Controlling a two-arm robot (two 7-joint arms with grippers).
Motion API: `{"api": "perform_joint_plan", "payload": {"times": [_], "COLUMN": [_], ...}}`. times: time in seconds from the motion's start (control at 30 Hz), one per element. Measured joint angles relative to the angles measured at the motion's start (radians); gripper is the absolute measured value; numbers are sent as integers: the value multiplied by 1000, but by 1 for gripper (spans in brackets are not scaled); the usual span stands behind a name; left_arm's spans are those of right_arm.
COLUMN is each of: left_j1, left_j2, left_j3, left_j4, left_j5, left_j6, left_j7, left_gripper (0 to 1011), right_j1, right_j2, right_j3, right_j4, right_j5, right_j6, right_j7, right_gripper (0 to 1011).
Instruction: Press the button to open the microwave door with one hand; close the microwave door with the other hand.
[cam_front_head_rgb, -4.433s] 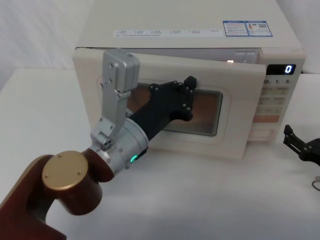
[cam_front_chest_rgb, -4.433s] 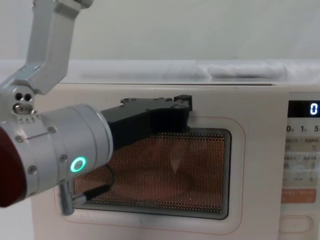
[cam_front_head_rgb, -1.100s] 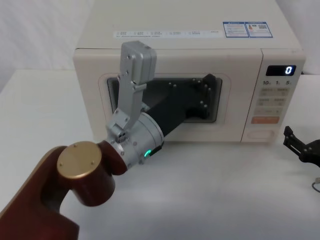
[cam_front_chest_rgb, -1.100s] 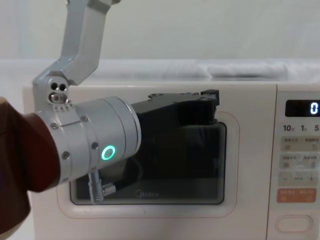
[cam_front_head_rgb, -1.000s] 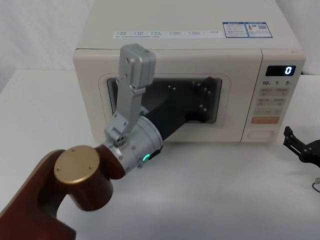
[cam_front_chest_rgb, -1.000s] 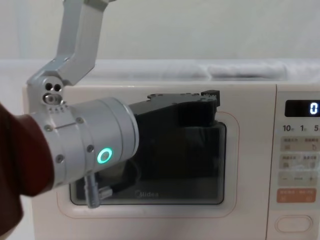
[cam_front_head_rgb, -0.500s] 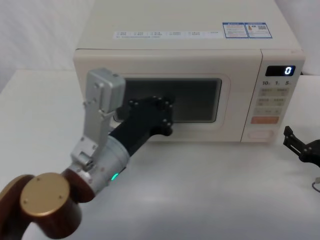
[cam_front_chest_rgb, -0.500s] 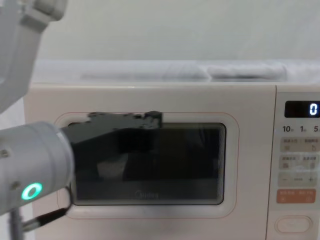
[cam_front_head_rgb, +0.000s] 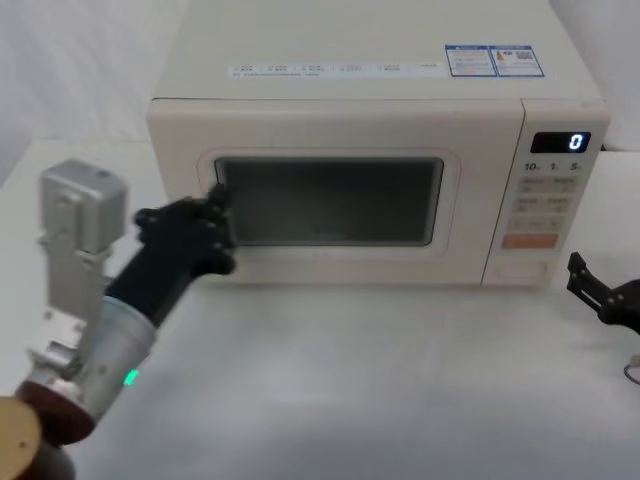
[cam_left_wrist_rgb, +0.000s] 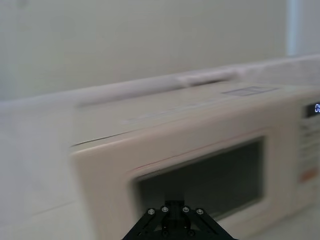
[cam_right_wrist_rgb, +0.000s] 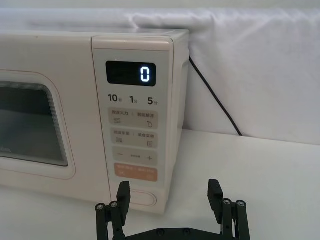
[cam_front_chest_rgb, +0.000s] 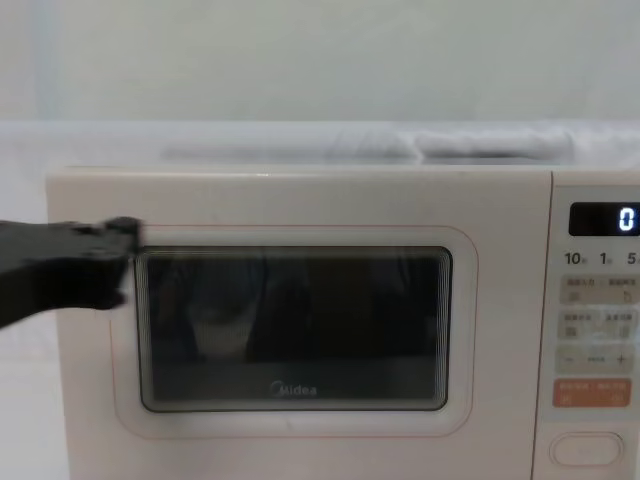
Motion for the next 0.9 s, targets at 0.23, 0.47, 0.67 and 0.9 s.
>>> {"api": "perform_joint_plan", "payload": {"times": [0.23, 0.47, 0.67, 0.9], "left_j1": [75, 103, 112, 103], "left_j2": [-24, -44, -67, -103], "left_j3": [-114, -187, -219, -234], "left_j4": [-3, 50, 101, 150], "left_j5": [9, -9, -25, -46], "left_j6": [-54, -86, -98, -103], "left_j7": [59, 65, 60, 43], "left_gripper": [0, 0, 0, 0], "right_j1": [0, 0, 0, 0], "right_j2": [0, 0, 0, 0], "right_j3": [0, 0, 0, 0], "right_j4": [0, 0, 0, 0], "right_j5": [0, 0, 0, 0], "right_j6": [0, 0, 0, 0], "right_j7": [0, 0, 0, 0], "right_gripper": [1002, 1002, 1002, 1002]}}
